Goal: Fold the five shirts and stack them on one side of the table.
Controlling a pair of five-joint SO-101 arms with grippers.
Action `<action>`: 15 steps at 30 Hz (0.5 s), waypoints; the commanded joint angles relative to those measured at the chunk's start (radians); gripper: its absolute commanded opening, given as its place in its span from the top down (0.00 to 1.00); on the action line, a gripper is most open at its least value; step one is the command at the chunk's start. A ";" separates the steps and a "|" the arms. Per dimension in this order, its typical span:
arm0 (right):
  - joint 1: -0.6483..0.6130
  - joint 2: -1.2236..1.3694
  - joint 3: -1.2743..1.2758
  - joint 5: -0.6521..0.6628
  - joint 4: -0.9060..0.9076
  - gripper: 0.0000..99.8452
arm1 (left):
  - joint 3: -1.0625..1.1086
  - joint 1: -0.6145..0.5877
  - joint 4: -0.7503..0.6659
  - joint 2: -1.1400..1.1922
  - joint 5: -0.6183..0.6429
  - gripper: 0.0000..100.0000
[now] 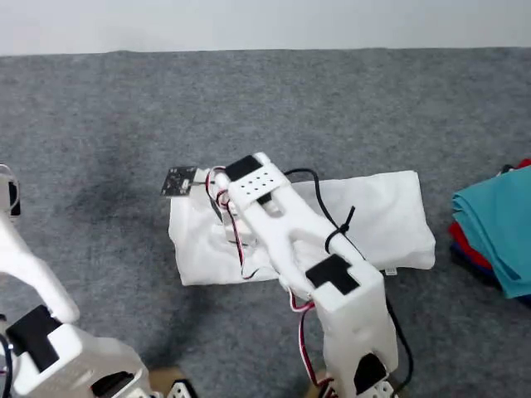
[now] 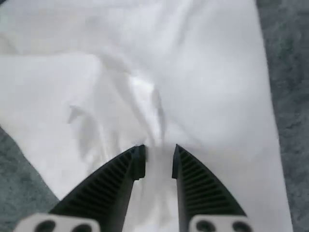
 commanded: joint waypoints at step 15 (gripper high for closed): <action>0.045 -0.001 -0.440 -0.015 0.466 0.89 | -0.004 -0.006 -0.015 -0.043 -0.006 1.00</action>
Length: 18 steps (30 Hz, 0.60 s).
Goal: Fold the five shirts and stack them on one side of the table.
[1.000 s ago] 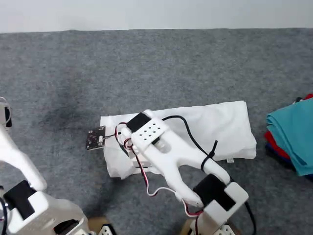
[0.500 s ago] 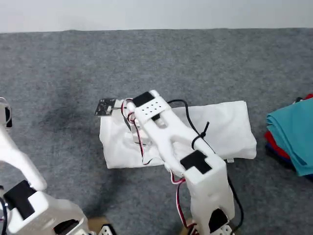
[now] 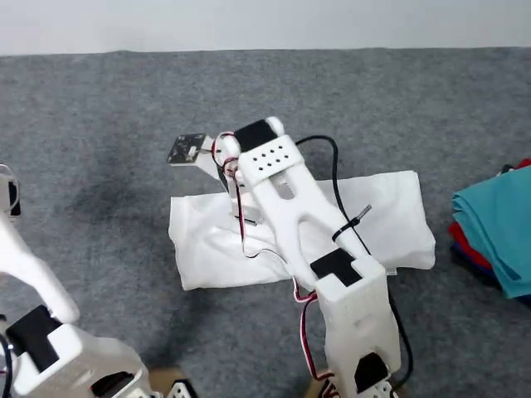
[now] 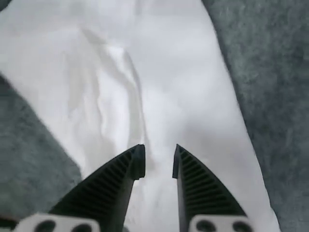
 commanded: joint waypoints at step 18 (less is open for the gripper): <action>-0.217 -0.154 0.290 -0.180 0.058 0.99 | -0.004 -0.005 -0.011 -0.049 -0.006 1.00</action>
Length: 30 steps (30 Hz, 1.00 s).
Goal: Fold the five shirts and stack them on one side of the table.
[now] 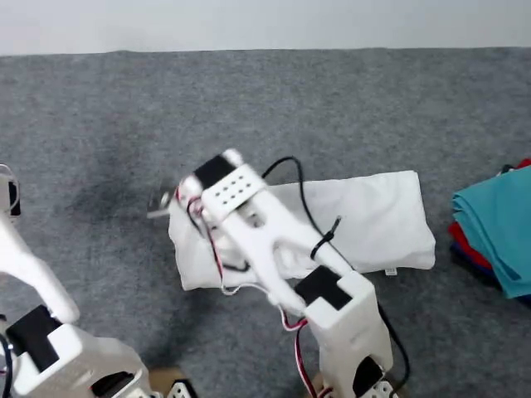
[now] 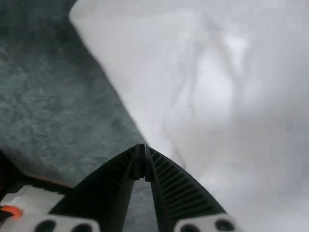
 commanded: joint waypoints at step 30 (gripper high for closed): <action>0.117 -0.048 -0.117 -0.040 -0.148 0.99 | -0.004 -0.002 -0.009 -0.051 -0.006 1.00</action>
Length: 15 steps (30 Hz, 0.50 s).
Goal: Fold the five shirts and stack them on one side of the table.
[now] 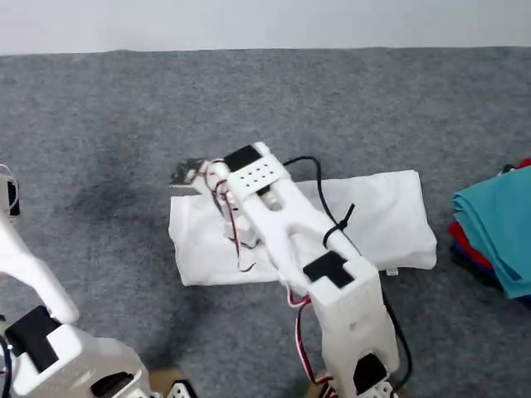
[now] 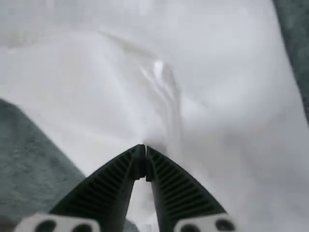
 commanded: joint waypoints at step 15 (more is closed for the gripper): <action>0.334 -0.302 -0.138 -0.264 0.242 0.99 | -0.008 -0.006 0.084 -0.054 0.000 1.00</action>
